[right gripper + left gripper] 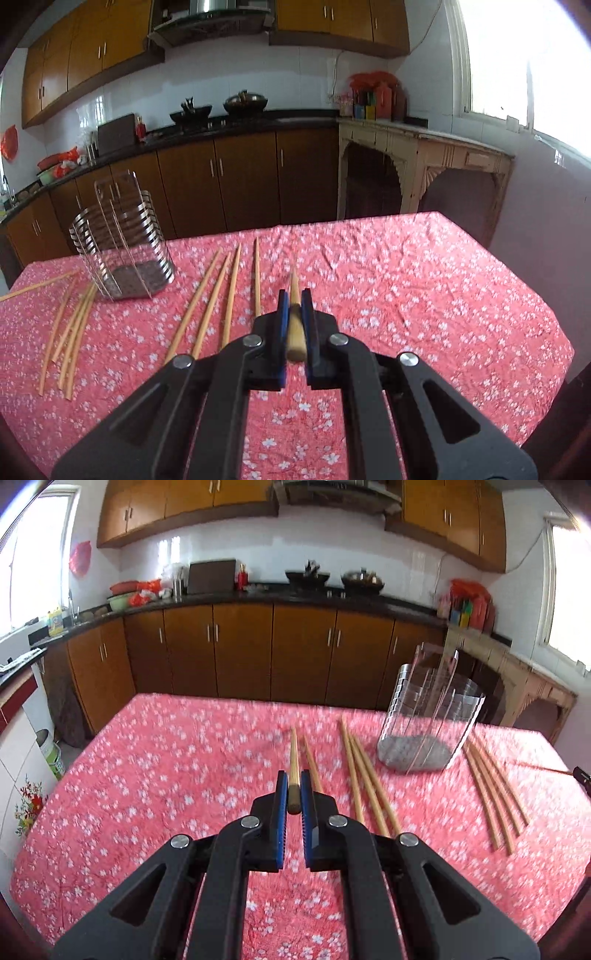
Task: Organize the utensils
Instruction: 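Lift both held chopsticks and carry them over the wire holder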
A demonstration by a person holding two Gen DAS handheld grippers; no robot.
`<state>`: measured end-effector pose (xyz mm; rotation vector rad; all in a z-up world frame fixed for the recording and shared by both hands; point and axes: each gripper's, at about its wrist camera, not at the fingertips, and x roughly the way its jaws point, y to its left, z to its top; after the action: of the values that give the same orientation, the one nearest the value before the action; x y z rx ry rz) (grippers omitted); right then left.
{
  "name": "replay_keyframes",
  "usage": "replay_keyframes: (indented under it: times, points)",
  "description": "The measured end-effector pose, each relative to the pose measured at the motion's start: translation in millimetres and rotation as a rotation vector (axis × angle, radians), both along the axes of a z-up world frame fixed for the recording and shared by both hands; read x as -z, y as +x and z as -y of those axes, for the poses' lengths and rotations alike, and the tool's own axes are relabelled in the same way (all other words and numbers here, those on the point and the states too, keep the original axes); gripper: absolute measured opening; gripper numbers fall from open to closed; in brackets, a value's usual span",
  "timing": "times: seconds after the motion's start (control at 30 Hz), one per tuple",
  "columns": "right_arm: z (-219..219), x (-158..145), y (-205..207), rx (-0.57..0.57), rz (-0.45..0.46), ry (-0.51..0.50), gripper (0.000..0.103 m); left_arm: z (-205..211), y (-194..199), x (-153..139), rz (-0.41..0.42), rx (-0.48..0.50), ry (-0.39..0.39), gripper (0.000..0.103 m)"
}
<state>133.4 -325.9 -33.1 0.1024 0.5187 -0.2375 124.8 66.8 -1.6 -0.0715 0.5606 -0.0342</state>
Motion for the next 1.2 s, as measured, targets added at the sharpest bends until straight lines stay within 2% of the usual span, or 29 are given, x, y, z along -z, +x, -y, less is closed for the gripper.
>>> replay_keyframes:
  times: [0.13, 0.4, 0.7, 1.1, 1.2]
  points:
    - [2, -21, -4, 0.001, 0.074, -0.001, 0.008, -6, -4, -22, 0.074, -0.008, -0.027, 0.007]
    - [3, -48, -1, -0.012, 0.156, -0.005, 0.008, -12, 2, -46, 0.133, -0.042, -0.069, 0.007]
    - [5, -72, 4, -0.024, 0.194, 0.007, 0.008, -9, 6, -76, 0.204, -0.05, -0.031, 0.007]
    - [3, -79, 9, -0.024, 0.201, 0.005, 0.008, -9, 10, -86, 0.229, -0.067, -0.023, 0.007]
    - [0, -92, 9, -0.042, 0.225, 0.01, 0.008, -8, 11, -97, 0.245, -0.067, -0.019, 0.007]
